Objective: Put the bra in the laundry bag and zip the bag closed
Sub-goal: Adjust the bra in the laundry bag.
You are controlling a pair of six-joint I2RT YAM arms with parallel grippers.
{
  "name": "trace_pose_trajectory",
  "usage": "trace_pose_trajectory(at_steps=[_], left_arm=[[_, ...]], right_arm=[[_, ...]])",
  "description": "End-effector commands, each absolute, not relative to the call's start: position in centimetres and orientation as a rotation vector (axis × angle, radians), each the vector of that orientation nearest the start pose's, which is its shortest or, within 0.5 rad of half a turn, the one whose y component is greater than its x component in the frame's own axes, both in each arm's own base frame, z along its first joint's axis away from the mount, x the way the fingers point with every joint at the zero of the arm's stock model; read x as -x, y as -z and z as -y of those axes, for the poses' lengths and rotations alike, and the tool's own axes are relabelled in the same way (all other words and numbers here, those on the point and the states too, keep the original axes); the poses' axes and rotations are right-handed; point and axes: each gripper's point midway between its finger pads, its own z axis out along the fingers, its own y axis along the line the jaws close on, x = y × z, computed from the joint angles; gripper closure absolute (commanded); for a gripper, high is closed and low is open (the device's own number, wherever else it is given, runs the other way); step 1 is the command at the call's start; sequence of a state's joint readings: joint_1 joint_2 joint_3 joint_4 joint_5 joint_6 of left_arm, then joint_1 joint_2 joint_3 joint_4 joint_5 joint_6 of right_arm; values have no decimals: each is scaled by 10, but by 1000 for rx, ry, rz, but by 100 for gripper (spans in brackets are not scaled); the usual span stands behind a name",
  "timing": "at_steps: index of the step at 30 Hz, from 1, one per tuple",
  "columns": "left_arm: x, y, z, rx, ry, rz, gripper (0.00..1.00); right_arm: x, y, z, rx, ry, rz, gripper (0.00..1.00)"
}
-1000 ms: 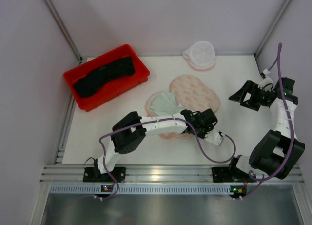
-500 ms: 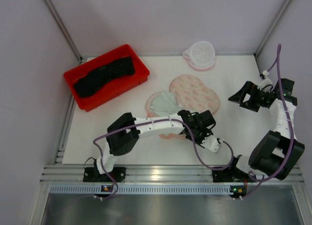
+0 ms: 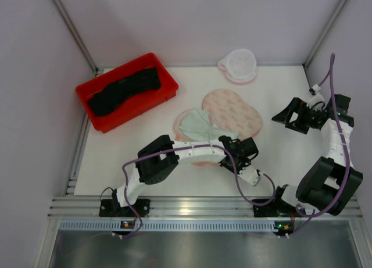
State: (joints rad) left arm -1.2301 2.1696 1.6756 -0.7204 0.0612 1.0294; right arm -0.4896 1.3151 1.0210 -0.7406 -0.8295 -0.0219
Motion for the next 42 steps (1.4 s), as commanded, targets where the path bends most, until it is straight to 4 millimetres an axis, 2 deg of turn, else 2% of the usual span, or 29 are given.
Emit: trace_pose_trajectory(at_steps=[1,7,14,19,22,23,25,26,29,36,42], left_arm=[[-189,-34,450,3198,-136,1449,74],[-199,-41,461,3214,-106,1497,100],[-202,-80,479,3251,-249,1647,100],[-221,-101,485,3221,-324,1885,100],[-229,-107,482,3207,-347,1928,100],[-227,-106,478,3215,-363,1878,99],[-217,-108,469,3238,-390,1785,87],[-212,-107,466,3253,-404,1720,74],[-200,-103,453,3225,-427,1628,60],[-181,-109,453,3222,-581,1546,55],[-171,-91,451,3216,-558,1451,57]], right_arm=[[-298,-183,14,-228,-805,-2247,1],[-296,-185,13,-225,-804,-2241,0],[-295,-185,11,-225,-809,-2239,1],[-295,-185,11,-222,-814,-2235,1],[-295,-185,11,-226,-818,-2238,1],[-295,-185,12,-220,-815,-2237,1],[-296,-184,11,-221,-820,-2240,1],[-296,-184,12,-222,-817,-2239,0],[-296,-185,12,-220,-812,-2237,1],[-295,-182,12,-225,-813,-2243,1],[-295,-181,13,-230,-813,-2248,1]])
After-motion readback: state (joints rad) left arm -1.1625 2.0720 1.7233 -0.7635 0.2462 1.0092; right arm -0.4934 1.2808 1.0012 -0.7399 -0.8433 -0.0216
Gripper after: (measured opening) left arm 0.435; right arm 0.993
